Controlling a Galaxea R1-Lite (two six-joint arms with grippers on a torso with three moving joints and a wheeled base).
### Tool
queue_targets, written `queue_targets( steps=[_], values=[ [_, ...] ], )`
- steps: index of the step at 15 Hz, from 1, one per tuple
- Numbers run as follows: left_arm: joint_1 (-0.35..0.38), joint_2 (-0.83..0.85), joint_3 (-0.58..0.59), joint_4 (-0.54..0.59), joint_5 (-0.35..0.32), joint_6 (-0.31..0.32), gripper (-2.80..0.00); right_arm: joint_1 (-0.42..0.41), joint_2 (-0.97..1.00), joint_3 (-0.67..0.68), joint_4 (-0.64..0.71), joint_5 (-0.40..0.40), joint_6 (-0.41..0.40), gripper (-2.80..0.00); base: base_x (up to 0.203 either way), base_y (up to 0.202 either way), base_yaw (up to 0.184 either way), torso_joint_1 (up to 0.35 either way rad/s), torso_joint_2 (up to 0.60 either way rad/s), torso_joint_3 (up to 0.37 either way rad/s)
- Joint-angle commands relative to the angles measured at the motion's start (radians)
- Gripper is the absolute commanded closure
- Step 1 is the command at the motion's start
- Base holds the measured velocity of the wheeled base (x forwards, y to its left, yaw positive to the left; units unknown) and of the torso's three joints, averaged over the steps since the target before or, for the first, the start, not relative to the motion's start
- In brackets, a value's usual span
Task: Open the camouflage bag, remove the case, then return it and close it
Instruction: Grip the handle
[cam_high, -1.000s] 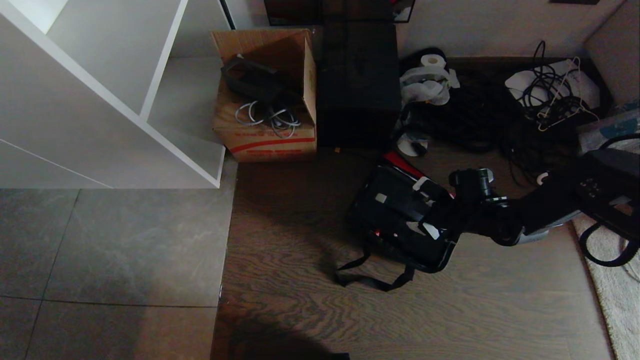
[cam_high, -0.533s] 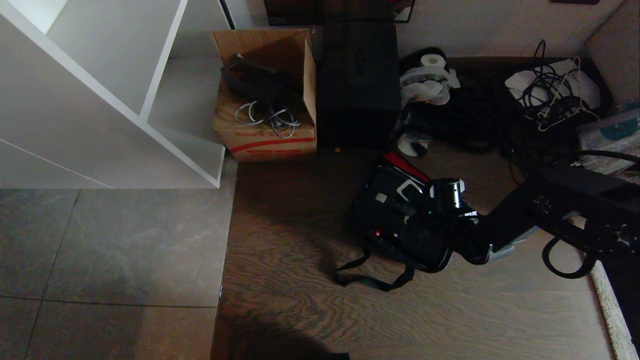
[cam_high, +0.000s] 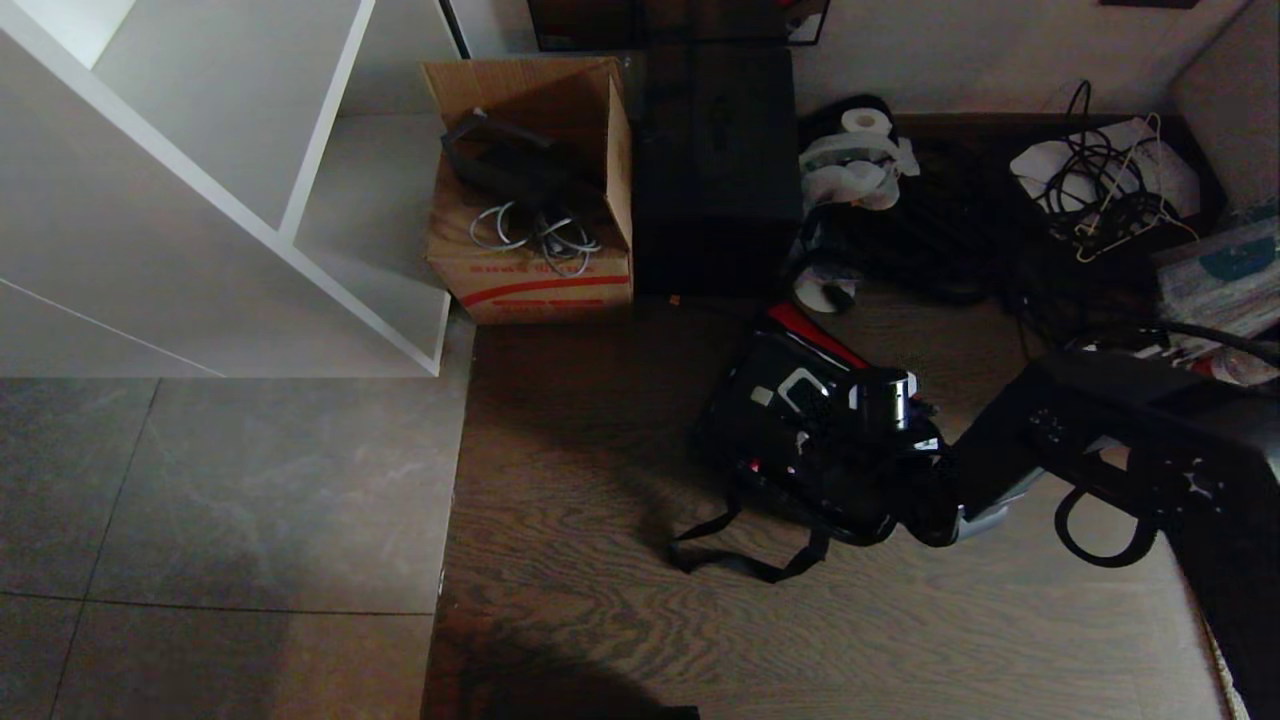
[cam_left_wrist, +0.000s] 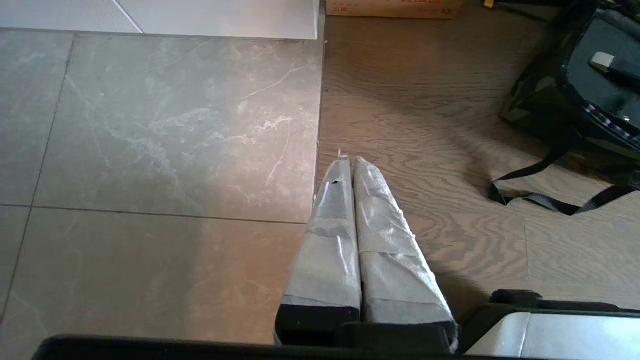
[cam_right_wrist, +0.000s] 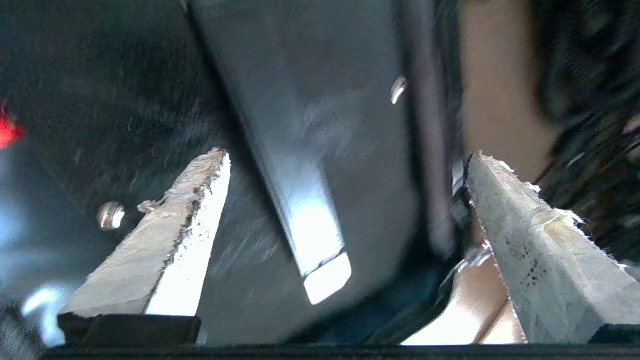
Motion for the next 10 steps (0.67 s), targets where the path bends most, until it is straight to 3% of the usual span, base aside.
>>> queue_targets(
  steps=[1, 5, 10],
  values=[
    [0.0, 0.0, -0.001, 0.0, 0.0, 0.0, 0.0, -0.002, 0.04, -0.01, -0.056, -0.004, -0.041, -2.8, 0.0, 0.0, 0.0, 0.0, 0.0, 0.0],
    [0.0, 0.0, 0.0, 0.0, 0.0, 0.0, 0.0, -0.015, 0.08, -0.03, -0.138, -0.005, -0.121, -2.8, 0.0, 0.0, 0.0, 0.0, 0.0, 0.0],
    [0.0, 0.0, -0.001, 0.0, 0.0, 0.0, 0.0, -0.031, 0.112, -0.057, -0.182, -0.005, -0.149, -2.8, 0.0, 0.0, 0.0, 0.0, 0.0, 0.0]
  ],
)
